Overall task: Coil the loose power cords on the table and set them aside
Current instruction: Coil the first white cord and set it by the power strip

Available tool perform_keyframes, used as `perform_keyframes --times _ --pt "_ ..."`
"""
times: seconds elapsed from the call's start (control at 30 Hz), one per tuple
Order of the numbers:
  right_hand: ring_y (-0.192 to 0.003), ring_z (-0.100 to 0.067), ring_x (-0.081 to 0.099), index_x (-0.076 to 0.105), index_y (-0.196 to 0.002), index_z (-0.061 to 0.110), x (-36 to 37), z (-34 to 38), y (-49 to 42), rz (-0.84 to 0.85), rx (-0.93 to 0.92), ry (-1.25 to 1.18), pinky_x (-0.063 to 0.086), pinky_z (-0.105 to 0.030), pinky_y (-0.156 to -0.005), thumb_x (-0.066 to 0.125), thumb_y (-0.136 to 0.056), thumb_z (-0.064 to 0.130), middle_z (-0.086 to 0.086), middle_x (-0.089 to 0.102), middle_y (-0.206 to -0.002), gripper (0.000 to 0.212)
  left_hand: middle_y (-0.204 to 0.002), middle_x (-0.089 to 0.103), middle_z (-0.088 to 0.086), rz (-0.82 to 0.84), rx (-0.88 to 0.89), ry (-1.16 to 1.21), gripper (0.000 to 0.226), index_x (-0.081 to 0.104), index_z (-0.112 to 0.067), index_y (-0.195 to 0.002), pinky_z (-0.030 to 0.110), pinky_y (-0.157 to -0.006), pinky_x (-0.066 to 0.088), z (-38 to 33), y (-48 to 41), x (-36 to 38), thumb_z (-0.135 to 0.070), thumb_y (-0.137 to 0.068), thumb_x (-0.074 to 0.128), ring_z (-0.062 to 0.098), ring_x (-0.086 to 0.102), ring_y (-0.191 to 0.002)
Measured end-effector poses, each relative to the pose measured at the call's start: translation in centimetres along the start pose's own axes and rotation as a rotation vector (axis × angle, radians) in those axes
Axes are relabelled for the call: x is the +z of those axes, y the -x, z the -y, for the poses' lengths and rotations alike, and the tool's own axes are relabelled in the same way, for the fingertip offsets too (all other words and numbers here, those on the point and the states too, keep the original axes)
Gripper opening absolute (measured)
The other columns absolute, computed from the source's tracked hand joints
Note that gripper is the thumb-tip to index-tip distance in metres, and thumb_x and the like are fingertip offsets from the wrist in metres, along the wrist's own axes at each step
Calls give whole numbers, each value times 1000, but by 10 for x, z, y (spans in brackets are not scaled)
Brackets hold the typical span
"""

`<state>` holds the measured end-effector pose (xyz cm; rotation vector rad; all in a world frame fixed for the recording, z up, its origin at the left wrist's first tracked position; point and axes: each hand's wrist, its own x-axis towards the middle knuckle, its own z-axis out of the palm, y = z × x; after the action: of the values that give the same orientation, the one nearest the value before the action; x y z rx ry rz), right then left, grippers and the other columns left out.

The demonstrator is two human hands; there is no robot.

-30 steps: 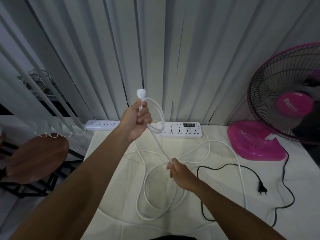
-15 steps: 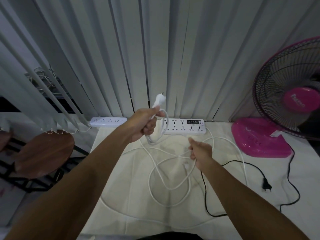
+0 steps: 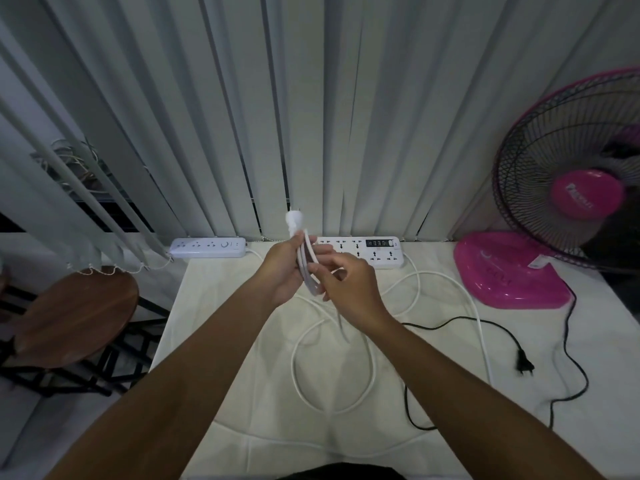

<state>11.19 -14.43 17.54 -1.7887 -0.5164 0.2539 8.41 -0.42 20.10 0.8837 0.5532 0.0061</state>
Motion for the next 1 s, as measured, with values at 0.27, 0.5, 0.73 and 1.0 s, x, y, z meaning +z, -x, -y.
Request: perform_keyframes --times 0.27,0.5,0.73,1.0 --pt "-69 3 60 59 -87 21 -9 -89 35 190 92 227 43 -9 -63 50 -103 25 4 68 -77 18 -48 33 -4 -61 79 313 39 52 -14 -78 26 -56 48 -26 -6 -7 -34 -107 35 13 32 -41" --pt "-72 10 55 54 -84 29 -8 -109 33 183 92 306 38 -6 -64 47 -105 26 32 59 -77 22 -47 24 -6 -21 63 249 43 51 -17 -72 20 -43 31 -41 -1 -13 -37 -106 33 9 17 -36" --pt "-62 3 54 64 -85 21 6 -106 7 105 133 218 39 -9 -59 57 -100 26 13 60 -67 17 -45 23 -7 4 66 158 35 52 -18 -74 21 -43 21 -57 1 -38 -35 -103 43 8 18 -35" --pt "-83 10 62 71 -102 22 36 -117 -32 214 235 282 40 -2 -71 48 -105 23 16 72 -93 23 -43 26 -7 106 163 216 36 54 -18 -72 23 -41 16 -96 -8 -71 -34 -103 43 7 18 -34"
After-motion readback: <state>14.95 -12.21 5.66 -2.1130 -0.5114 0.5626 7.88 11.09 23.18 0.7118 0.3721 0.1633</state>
